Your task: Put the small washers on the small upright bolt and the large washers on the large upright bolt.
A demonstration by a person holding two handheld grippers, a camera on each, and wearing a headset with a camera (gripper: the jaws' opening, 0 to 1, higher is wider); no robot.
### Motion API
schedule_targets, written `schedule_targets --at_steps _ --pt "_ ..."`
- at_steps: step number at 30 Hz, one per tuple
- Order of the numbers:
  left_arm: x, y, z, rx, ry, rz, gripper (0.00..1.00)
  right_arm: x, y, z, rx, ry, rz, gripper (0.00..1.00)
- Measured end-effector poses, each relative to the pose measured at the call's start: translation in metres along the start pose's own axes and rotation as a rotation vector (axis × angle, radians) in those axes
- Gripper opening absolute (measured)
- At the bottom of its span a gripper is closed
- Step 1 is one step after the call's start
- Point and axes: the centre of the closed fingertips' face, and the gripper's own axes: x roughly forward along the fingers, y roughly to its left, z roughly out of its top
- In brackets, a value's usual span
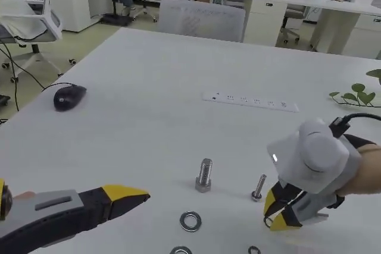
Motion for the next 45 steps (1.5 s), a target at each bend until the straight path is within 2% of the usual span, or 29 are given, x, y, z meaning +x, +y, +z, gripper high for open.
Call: schedule_targets --at_steps 4,8,16,20,30,45 --pt "0.002 -0.001 -0.001 0.003 0.007 -0.006 0.55 -0.013 -0.009 -0.001 0.037 -0.016 -0.021 0.12" --pt "0.002 -0.002 -0.001 0.003 0.004 -0.009 0.55 -0.024 -0.023 -0.004 0.053 -0.012 -0.066 0.12" --pt "0.002 -0.003 -0.002 -0.001 0.007 -0.011 0.55 -0.036 -0.052 -0.001 0.073 -0.001 -0.142 0.12" --pt "0.001 -0.001 -0.002 -0.001 0.008 -0.007 0.55 -0.035 -0.059 0.001 0.072 0.012 -0.143 0.12" --pt "0.000 0.001 -0.002 -0.007 0.008 -0.002 0.55 -0.027 -0.066 0.004 0.063 0.030 -0.125 0.12" --pt "0.000 0.004 -0.003 -0.013 0.013 0.000 0.55 -0.018 -0.066 -0.002 0.061 0.048 -0.103 0.12"
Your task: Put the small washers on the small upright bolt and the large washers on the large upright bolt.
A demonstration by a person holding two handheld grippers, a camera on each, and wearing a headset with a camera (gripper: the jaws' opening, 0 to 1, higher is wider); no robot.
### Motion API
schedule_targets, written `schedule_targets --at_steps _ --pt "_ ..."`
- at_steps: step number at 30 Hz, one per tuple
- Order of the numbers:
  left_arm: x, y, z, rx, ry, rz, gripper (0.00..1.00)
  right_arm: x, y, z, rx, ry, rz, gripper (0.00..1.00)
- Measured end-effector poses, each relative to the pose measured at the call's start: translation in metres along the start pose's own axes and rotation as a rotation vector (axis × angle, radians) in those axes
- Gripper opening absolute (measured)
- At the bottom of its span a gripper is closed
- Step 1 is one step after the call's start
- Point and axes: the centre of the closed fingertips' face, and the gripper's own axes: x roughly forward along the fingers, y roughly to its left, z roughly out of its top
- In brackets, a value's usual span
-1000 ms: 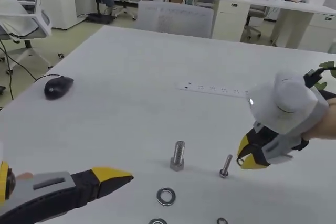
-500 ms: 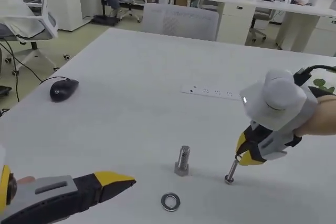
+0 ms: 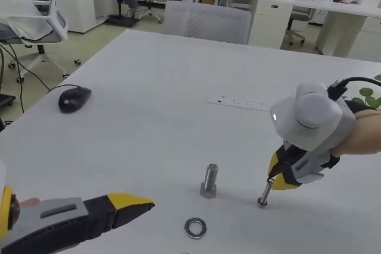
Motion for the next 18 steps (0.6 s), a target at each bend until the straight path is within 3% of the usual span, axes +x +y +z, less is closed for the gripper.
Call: schedule_targets --at_steps 6,18 --pt "0.000 0.001 0.000 -0.001 0.000 0.001 0.55 0.003 0.000 0.001 -0.001 0.002 0.006 0.12" --pt "0.001 0.003 -0.003 -0.010 0.008 0.002 0.55 0.025 0.004 -0.006 -0.027 0.022 0.013 0.13"
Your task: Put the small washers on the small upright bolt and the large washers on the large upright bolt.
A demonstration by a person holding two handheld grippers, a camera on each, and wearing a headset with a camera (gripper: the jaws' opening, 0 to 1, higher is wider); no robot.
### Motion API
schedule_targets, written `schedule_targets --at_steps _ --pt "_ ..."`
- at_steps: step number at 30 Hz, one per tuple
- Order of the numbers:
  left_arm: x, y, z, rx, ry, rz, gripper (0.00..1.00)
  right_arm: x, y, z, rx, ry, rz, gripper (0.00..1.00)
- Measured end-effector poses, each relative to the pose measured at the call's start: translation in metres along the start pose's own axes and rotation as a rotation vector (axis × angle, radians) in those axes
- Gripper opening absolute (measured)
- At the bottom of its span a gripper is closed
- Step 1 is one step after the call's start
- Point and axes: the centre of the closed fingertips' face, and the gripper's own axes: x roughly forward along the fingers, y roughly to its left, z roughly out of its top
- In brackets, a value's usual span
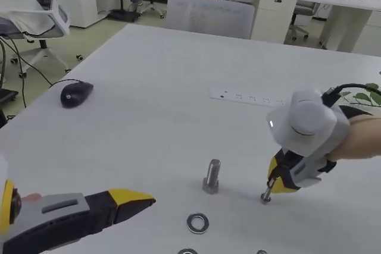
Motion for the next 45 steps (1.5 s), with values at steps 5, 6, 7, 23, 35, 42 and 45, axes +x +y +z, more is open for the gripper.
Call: schedule_targets --at_steps 5,6,7,23,35,42,45 --pt "0.000 0.001 -0.001 -0.005 0.002 0.001 0.55 0.009 0.000 -0.003 0.002 0.004 0.010 0.13" --pt "0.000 0.002 -0.001 -0.005 0.003 0.002 0.55 0.012 0.000 -0.004 0.003 0.005 0.011 0.13" --pt "0.000 0.002 -0.001 -0.006 0.004 0.002 0.55 0.013 0.001 -0.004 0.000 0.003 0.013 0.13" --pt "0.003 0.006 -0.005 -0.015 0.011 0.003 0.55 0.024 0.001 -0.011 0.023 0.001 0.018 0.17" --pt "0.002 0.003 -0.004 0.001 0.012 0.000 0.55 0.002 0.009 -0.025 0.050 0.005 -0.032 0.17" --pt "0.002 -0.005 0.002 0.019 0.000 -0.009 0.55 -0.004 0.033 -0.029 0.097 -0.005 -0.020 0.17" --pt "0.002 -0.007 0.003 0.027 -0.001 -0.012 0.55 -0.003 0.046 -0.023 0.104 -0.017 -0.010 0.17"
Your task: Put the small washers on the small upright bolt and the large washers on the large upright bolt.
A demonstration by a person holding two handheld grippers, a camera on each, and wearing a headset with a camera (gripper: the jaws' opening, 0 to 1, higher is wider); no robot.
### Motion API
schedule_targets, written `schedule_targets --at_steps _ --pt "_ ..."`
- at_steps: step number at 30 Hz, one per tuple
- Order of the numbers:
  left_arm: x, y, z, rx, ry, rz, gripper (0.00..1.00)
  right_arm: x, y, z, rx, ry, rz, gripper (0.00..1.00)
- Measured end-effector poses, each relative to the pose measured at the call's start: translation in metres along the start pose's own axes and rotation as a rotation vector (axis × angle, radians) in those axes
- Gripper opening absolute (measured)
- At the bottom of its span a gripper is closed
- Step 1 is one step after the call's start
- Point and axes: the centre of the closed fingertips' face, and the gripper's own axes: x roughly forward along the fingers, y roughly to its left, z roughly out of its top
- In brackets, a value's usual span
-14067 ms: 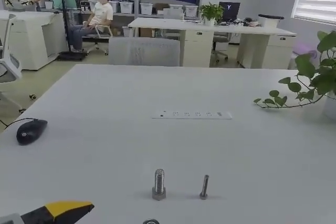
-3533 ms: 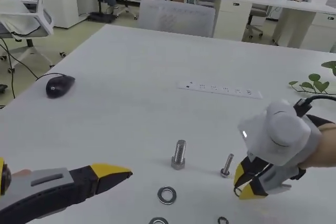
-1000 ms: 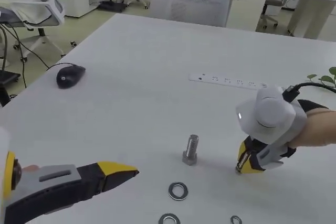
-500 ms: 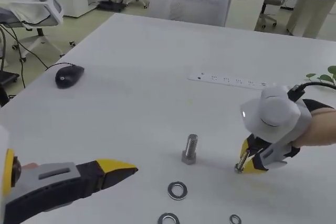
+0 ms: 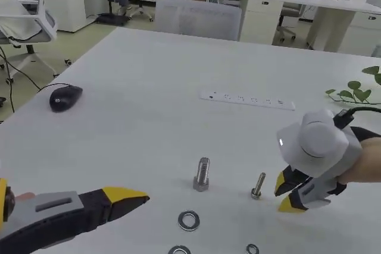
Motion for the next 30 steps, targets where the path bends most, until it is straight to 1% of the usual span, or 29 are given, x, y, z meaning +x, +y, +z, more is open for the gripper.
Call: schedule_targets --at_steps 4,6,9,14,19,23,26,30 --pt "-0.002 -0.004 0.000 0.008 -0.001 -0.003 0.55 0.000 0.016 0.009 -0.003 -0.016 0.019 0.17" --pt "-0.004 -0.006 0.001 0.012 -0.004 -0.001 0.55 0.002 0.022 0.015 0.017 -0.034 0.027 0.17" --pt "-0.006 -0.008 0.000 0.011 -0.006 0.001 0.55 0.008 0.033 0.017 0.005 -0.029 0.042 0.17" --pt "-0.011 -0.010 0.000 0.013 -0.013 0.009 0.55 0.013 0.045 0.024 -0.006 -0.024 0.062 0.17" --pt "-0.012 -0.013 0.001 0.017 -0.013 0.008 0.55 0.018 0.054 0.034 -0.020 -0.027 0.080 0.17" --pt "-0.014 -0.014 0.003 0.021 -0.021 0.009 0.55 0.023 0.060 0.039 -0.028 -0.022 0.100 0.18" --pt "-0.016 -0.013 0.005 0.021 -0.027 0.014 0.55 0.026 0.063 0.041 -0.034 -0.019 0.108 0.18" --pt "-0.017 -0.011 0.005 0.022 -0.023 0.019 0.55 0.029 0.064 0.041 -0.036 -0.014 0.114 0.19"
